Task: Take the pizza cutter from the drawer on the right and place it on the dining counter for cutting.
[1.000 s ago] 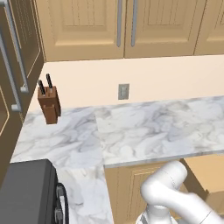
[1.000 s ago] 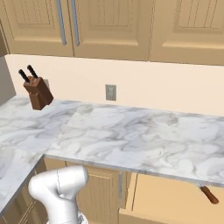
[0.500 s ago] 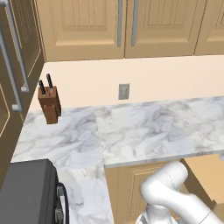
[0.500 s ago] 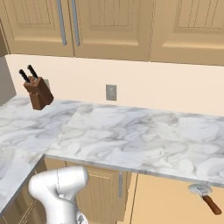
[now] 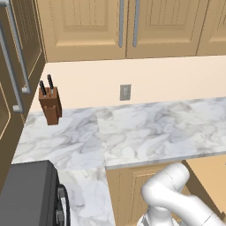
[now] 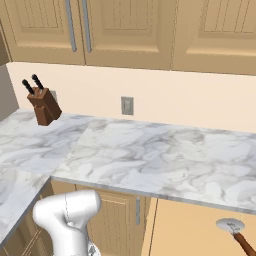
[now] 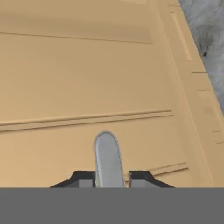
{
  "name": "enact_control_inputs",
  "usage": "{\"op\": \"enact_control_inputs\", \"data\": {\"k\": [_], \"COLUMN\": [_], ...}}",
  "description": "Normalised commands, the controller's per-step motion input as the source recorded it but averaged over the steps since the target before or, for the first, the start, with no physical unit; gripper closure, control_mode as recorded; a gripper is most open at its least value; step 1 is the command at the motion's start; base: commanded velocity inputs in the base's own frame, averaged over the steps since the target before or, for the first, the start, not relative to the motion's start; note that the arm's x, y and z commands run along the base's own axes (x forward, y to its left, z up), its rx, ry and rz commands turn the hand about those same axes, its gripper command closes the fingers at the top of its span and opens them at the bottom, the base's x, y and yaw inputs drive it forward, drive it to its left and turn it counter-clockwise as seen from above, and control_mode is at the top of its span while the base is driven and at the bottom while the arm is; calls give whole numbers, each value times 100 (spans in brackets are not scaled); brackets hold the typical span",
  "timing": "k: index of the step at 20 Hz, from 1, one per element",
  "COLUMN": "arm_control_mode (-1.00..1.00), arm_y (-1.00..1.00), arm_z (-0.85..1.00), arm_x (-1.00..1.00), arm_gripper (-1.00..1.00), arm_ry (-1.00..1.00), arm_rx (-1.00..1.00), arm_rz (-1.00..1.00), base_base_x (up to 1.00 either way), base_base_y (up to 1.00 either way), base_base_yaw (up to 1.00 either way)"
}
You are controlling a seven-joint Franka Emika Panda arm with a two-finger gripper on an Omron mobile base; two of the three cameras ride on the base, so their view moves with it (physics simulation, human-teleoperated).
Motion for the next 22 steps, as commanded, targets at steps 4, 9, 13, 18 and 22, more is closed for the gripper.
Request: {"op": "enact_control_inputs", "data": {"k": [4,9,13,18,22], "arm_control_mode": [-100,-100,-100,-100,-100], "arm_y": [-39,-38,-21,-32,-9], "arm_z": [-9,-6,0,4,66], "arm_x": [-56,-47,-5,-35,-13], "arm_gripper": [100,100,-100,-100,-100], "arm_ry": [-6,-5,-1,-2,0], "arm_rx": [0,0,0,0,0], "arm_rz": [0,0,0,0,-1], "base_base_x": [0,0,0,0,0], "base_base_y": [0,0,0,0,0], "base_base_yaw": [0,0,0,0,0]}}
